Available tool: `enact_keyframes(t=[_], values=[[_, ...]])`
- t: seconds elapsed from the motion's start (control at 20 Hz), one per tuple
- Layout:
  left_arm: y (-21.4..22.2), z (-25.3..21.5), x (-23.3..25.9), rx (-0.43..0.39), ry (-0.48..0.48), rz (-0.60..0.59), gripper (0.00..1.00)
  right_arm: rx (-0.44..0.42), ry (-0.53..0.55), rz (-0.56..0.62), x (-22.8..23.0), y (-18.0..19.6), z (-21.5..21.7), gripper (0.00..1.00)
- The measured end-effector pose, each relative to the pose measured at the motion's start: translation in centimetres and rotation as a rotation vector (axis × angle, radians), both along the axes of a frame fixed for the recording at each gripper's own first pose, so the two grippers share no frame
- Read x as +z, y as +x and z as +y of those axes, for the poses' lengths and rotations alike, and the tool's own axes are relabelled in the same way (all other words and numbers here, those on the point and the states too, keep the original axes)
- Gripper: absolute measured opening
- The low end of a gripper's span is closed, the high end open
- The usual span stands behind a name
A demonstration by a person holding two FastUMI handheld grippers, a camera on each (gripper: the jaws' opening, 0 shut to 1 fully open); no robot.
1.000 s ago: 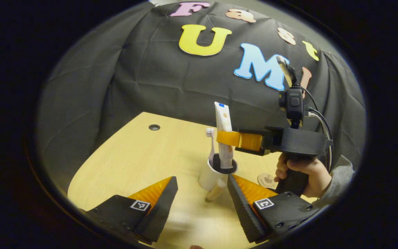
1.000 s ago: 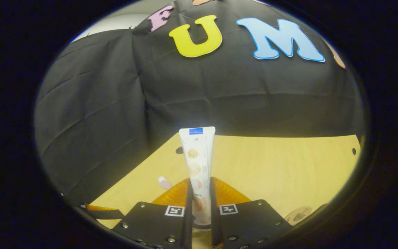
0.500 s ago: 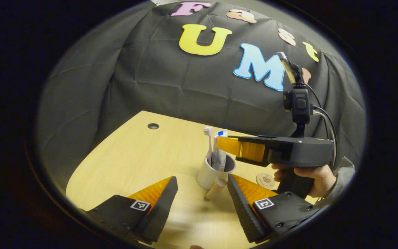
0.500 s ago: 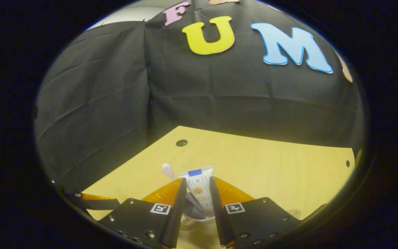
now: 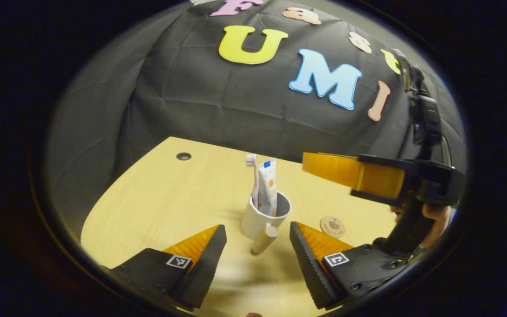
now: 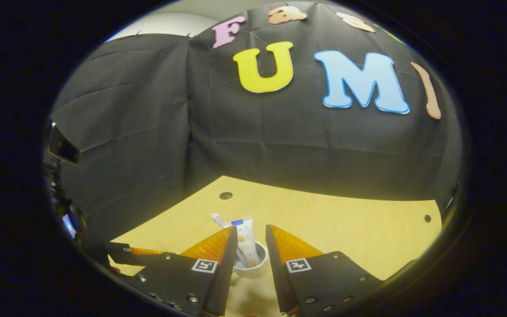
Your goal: Put the toothbrush and toothpaste on the desktop into the cup, then pick up the cup and place it on the coaster on the desktop.
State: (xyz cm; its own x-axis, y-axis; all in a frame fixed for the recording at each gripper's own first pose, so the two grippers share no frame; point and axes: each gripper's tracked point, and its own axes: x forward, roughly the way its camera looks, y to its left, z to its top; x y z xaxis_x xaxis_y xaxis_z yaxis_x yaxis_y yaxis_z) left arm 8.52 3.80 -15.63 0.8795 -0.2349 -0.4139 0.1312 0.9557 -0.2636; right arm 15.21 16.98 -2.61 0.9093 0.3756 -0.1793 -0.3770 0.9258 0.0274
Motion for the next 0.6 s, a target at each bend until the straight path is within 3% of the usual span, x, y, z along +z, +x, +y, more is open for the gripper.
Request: enact_keyframes(t=[0.35, 0.6], values=[[1.7, -3.3, -0.3, -0.082, 0.026, 0.013, 0.94, -0.209, -0.016, -0.025, 0.1, -4.7, -8.7, 0.41], [2.9, -3.8, -1.3, -0.092, 0.031, 0.065, 0.94, -0.366, 0.005, -0.021, -0.5, -8.0, -14.7, 0.41]])
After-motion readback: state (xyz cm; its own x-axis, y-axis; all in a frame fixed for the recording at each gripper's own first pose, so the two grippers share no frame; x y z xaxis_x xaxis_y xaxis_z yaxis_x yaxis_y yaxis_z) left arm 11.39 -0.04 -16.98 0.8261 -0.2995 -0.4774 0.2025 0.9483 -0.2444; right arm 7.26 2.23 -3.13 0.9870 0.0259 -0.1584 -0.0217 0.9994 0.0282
